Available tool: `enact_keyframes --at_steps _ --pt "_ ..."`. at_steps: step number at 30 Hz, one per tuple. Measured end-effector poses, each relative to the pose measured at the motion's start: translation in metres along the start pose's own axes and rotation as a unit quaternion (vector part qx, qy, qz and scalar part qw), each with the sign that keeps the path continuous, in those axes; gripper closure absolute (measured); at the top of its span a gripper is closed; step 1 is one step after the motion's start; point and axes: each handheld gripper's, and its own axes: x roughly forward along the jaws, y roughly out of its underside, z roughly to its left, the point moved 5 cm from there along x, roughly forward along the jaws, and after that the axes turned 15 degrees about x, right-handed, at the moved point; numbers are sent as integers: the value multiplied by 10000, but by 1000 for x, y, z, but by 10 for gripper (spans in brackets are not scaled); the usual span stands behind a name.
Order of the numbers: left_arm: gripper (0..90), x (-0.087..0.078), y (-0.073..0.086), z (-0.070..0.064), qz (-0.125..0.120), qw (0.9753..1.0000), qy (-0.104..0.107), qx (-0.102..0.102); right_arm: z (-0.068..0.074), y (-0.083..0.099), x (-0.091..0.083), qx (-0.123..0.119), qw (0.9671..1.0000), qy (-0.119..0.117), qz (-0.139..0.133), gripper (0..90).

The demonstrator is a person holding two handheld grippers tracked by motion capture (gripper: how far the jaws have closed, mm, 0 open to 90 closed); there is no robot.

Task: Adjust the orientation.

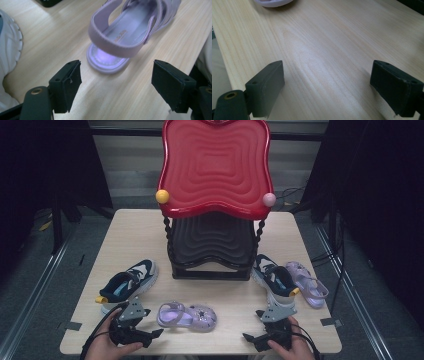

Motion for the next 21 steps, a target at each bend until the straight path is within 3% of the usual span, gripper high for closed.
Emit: enact_keyframes --at_steps 3,4,7,10,12,16,21 --pt "263 4 -2 -2 58 9999 104 -26 0 0 0 8 10000 1 6 114" --pt "310 6 -1 -3 125 9998 131 -44 0 0 0 7 10000 0 6 114" --pt "344 9 0 -12 290 9991 315 79 0 0 0 9 10000 1 4 114" --pt "451 7 -5 -21 362 9979 496 230 0 0 0 8 10000 1 2 114" --pt "511 7 -11 -27 312 9974 589 260 0 0 0 8 10000 0 1 114" --pt "707 14 -27 -37 442 9949 804 427 0 0 0 8 10000 2 3 114" --pt "801 35 -47 -45 510 9913 989 703 0 0 0 9 10000 1 4 114"
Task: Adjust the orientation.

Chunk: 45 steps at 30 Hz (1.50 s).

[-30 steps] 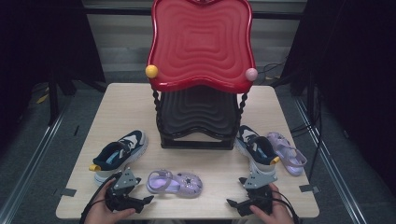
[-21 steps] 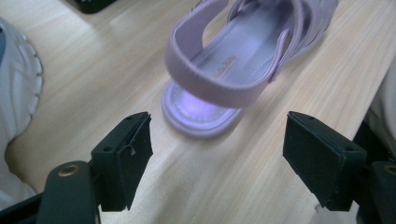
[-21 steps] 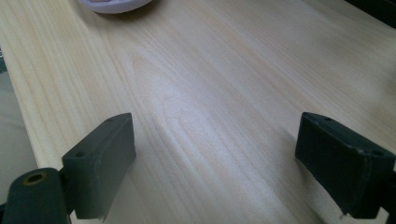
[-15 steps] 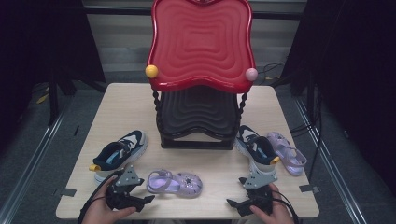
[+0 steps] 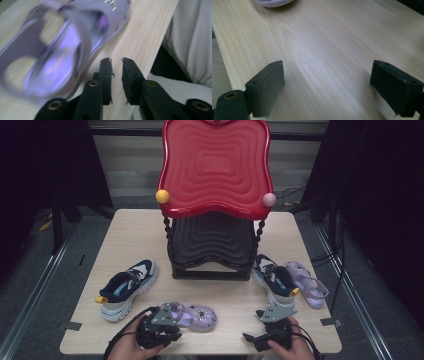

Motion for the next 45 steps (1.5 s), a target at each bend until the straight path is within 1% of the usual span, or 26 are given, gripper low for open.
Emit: enact_keyframes --at_steps 2,4,5,7,9,11,13,14,15,20,23,25,27,28,29,30,31,34,37,39,40,41,42,43,44,45 --pt "837 8 -8 -1 91 9997 63 200 0 0 0 1 10000 1 0 114" --pt "854 16 -17 -3 76 9996 126 232 0 0 0 0 10000 0 -1 114" --pt "862 19 -20 -3 111 9994 107 301 0 0 0 -1 10000 0 -1 114" --pt "883 26 -25 -3 139 9994 128 298 0 0 0 -1 10000 0 0 114" --pt "898 30 -30 -2 124 9993 61 340 0 0 0 0 10000 0 0 114" --pt "899 35 -34 -3 96 9994 108 320 0 0 0 -1 10000 0 -2 114" --pt "900 39 -37 -2 166 9992 123 346 0 0 0 -2 10000 0 0 114" --pt "900 44 -40 -2 185 9992 161 327 0 0 0 -1 10000 0 0 114" --pt "900 44 -40 -2 185 9992 161 327 0 0 0 -1 10000 0 0 114" --pt "900 52 -48 3 163 9993 48 319 0 0 0 -1 10000 1 -2 114" --pt "900 55 -52 6 146 9997 31 197 0 0 0 -1 10000 1 0 114" --pt "900 56 -56 8 159 9998 -46 122 0 0 0 0 10000 0 1 114" --pt "900 56 -60 12 222 9996 -134 124 0 0 0 0 10000 1 0 114" --pt "900 58 -62 12 226 9996 -181 67 0 0 0 1 10000 1 0 114" --pt "900 59 -64 13 231 9996 -170 70 0 0 0 0 10000 0 0 114" --pt "900 62 -67 13 202 9997 -146 -17 0 0 0 1 10000 1 0 114" --pt "900 63 -68 13 202 9997 -144 -28 0 0 0 1 10000 0 1 114" --pt "900 64 -70 13 208 9997 -90 7 0 0 0 0 10000 0 0 114" --pt "900 60 -73 12 99 9999 -27 -78 0 0 0 0 10000 1 -1 114" --pt "891 54 -76 12 -83 9998 25 -168 0 0 0 1 10000 0 0 114" --pt "858 45 -80 12 -234 9996 45 -182 0 0 0 1 10000 1 0 114" --pt "850 45 -80 12 -234 9996 45 -182 0 0 0 1 10000 1 0 114" --pt "850 40 -81 13 -271 9995 73 -171 0 0 0 -1 10000 1 -1 114" --pt "821 35 -81 14 -318 9994 87 -141 0 0 0 1 10000 2 -1 114" --pt "821 30 -82 14 -430 9987 97 -245 0 0 0 1 10000 2 -1 114" --pt "806 25 -82 15 -467 9986 82 -235 0 0 0 1 10000 0 -1 114"
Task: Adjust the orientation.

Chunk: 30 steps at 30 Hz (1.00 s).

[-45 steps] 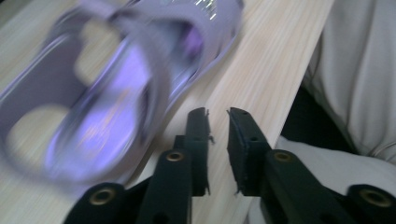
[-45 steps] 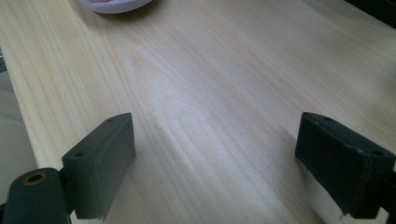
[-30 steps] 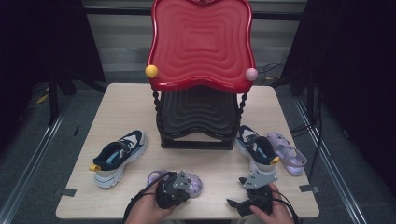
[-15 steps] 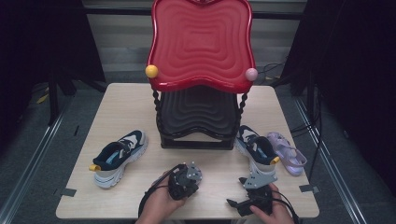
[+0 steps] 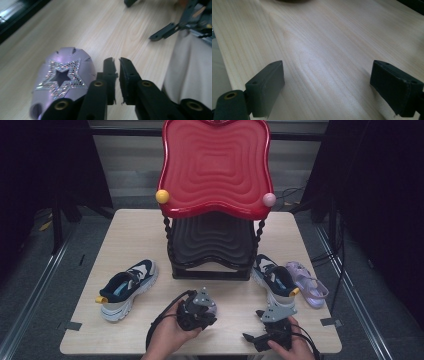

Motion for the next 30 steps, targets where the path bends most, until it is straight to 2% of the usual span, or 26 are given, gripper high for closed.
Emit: enact_keyframes --at_steps 4,9,13,24,30 --pt "753 -20 -1 5 -142 9998 -128 -14 0 0 0 0 10000 0 -1 114" --pt "715 -36 7 16 -39 9996 -278 -84 0 0 0 0 10000 0 0 114" --pt "695 -43 13 22 29 9994 -343 -59 0 0 0 -1 10000 0 0 114" --pt "630 -61 36 37 32 9976 -545 -432 0 0 0 0 10000 -1 -1 114" --pt "616 -63 48 41 97 9970 -517 -573 0 0 0 0 10000 0 -1 114"
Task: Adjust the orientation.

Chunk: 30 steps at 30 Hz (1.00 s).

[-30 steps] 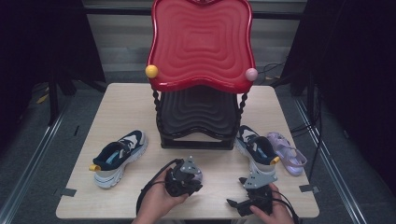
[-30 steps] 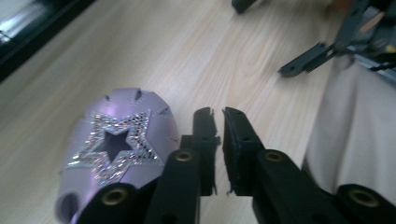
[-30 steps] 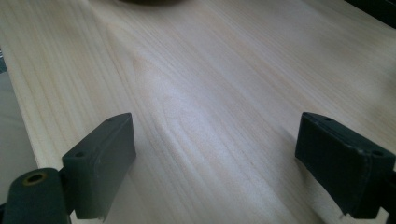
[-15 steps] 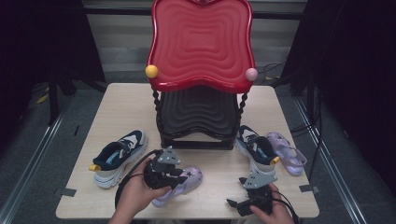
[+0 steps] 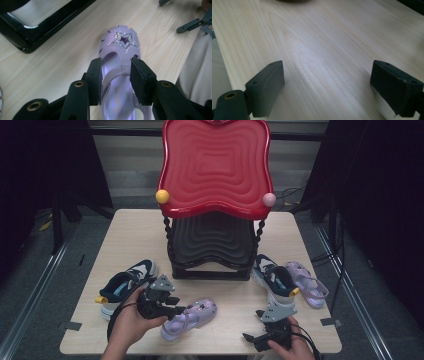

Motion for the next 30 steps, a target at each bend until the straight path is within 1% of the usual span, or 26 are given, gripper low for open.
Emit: enact_keyframes --at_steps 3,4,5,8,9,10,12,14,17,18,20,22,23,24,26,27,28,29,30 --pt "610 1 6 1 94 9999 51 7 0 0 0 1 10000 -1 0 114" --pt "609 2 7 1 91 9999 80 5 0 0 0 0 10000 -1 -1 114" --pt "610 3 10 1 7 9999 133 -83 0 0 0 1 10000 -1 0 114" --pt "606 3 12 1 54 9999 127 -55 0 0 0 -1 10000 -1 0 114" --pt "606 1 14 2 93 9999 121 12 0 0 0 -1 10000 -1 0 114" --pt "606 1 15 2 59 9999 118 -49 0 0 0 -1 10000 -1 0 114" --pt "606 1 19 1 114 9998 141 -75 0 0 0 0 10000 -1 1 114" --pt "602 5 23 0 215 9996 158 -72 0 0 0 -1 10000 -1 0 114" --pt "602 12 27 0 260 9994 183 -108 0 0 0 0 10000 -1 1 114" --pt "602 13 29 2 326 9993 171 -69 0 0 0 0 10000 -1 1 114" --pt "602 17 30 2 303 9993 163 -137 0 0 0 0 10000 -1 1 114" --pt "603 20 32 3 319 9993 177 -111 0 0 0 0 10000 0 -1 114" --pt "604 22 32 3 311 9993 171 -129 0 0 0 0 10000 -1 0 114" --pt "605 23 33 3 369 9991 193 -82 0 0 0 1 10000 -1 0 114" --pt "611 25 34 4 409 9990 173 -40 0 0 0 0 10000 -1 1 114" --pt "616 27 34 3 328 9993 150 -118 0 0 0 -1 10000 -1 1 114" --pt "620 28 34 3 310 9993 151 -131 0 0 0 0 10000 -1 1 114" --pt "621 29 35 4 334 9993 155 -79 0 0 0 -1 10000 0 -1 114" --pt "622 30 36 3 316 9993 158 -101 0 0 0 -1 10000 -1 0 114"
